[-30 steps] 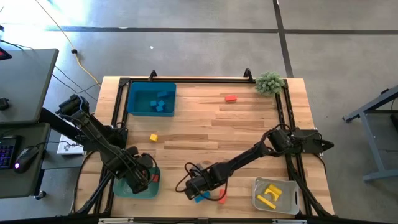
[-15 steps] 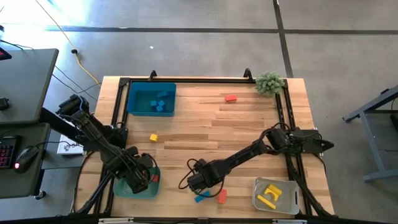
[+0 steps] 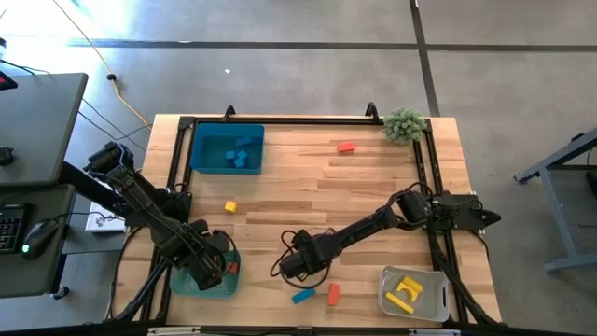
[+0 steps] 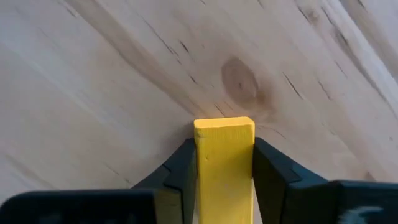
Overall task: Sort & place blocks by color
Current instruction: Put the yellow block into the gray bin
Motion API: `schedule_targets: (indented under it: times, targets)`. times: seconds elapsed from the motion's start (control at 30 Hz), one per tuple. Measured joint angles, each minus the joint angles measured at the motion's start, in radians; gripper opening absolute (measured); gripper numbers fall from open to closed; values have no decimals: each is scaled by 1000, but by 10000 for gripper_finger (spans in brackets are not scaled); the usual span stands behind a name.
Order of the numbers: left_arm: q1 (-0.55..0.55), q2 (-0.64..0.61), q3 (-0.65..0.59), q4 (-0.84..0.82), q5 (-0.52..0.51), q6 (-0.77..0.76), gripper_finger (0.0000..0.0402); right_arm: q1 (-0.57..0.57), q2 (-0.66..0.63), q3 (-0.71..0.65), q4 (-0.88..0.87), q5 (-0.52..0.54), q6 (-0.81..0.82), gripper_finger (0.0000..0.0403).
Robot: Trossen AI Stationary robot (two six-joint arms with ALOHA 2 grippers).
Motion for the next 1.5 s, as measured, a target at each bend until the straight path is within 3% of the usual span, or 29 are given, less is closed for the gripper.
schedule_targets:
  times: [0.43,0.7,1.0,1.33,1.5]
  targets:
    - [0,0,0,0,-7,0,204,67,-111,-5,-92,48,-16,95]
    - [27,0,0,2,-9,-38,204,147,-195,-3,-245,144,152,95]
    - [113,0,0,5,-22,-40,205,248,-249,-1,-457,167,362,95]
    - [233,0,0,13,-25,35,204,368,-260,-6,-450,185,551,95]
    - [298,0,0,100,-26,90,204,421,-262,-6,-450,175,634,95]
